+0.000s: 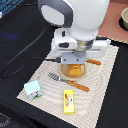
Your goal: Interact with the objects in diverse but meaningful ways.
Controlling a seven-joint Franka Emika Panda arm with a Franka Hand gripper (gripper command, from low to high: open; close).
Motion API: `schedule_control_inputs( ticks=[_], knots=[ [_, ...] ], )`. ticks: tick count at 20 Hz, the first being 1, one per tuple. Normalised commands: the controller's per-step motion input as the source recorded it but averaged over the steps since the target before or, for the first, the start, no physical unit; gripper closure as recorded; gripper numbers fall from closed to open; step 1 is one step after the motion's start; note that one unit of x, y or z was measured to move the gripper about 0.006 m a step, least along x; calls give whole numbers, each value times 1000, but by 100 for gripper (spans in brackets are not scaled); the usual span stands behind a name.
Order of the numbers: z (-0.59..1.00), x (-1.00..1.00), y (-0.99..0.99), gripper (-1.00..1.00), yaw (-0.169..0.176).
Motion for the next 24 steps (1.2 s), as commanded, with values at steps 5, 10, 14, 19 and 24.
schedule_control_inputs(
  ticks=[5,10,14,19,24],
  knots=[
    [-67,-193,0,100,13],
    [-95,-185,31,100,23],
    [-216,-234,14,100,24],
    [-298,-297,24,100,28],
    [-255,-329,11,100,31]
  ],
)
